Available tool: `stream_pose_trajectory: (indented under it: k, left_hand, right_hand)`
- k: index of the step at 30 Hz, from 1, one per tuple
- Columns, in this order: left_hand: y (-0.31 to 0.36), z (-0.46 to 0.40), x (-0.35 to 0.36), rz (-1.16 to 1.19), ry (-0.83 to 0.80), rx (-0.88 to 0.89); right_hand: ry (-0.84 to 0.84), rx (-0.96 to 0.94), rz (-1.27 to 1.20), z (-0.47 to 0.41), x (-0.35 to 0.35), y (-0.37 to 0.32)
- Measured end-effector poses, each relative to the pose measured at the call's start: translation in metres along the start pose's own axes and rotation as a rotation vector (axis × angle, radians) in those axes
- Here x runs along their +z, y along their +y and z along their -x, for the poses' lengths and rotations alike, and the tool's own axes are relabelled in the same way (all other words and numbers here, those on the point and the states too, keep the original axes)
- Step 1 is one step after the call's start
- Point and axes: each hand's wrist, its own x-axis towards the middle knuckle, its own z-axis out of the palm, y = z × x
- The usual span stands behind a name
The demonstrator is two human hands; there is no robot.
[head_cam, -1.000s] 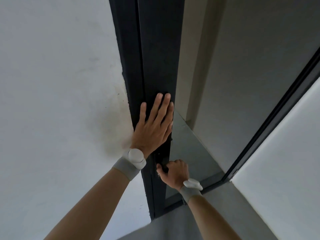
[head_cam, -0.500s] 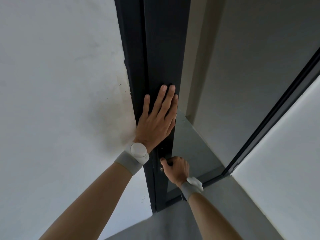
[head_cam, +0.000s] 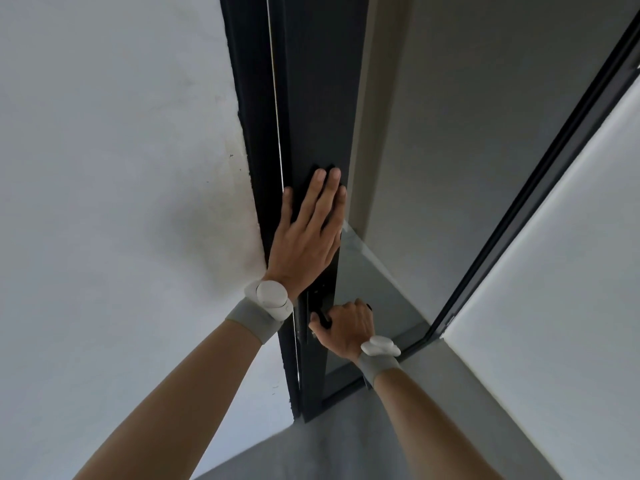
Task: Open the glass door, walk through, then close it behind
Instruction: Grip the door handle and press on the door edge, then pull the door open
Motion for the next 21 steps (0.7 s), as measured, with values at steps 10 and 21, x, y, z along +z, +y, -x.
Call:
stream_pose_trajectory:
  k: [10,21]
  left_hand:
    - [0.017,0.003,-0.022,0.007,-0.007,0.025]
    - [0.049,0.010,-0.044,0.043,0.001,0.033]
  right_hand:
    - [-0.016,-0.019,0.040,0.023,-0.005,0.010]
    - [-0.024,-0.063,0.040,0.058,-0.013,0.028]
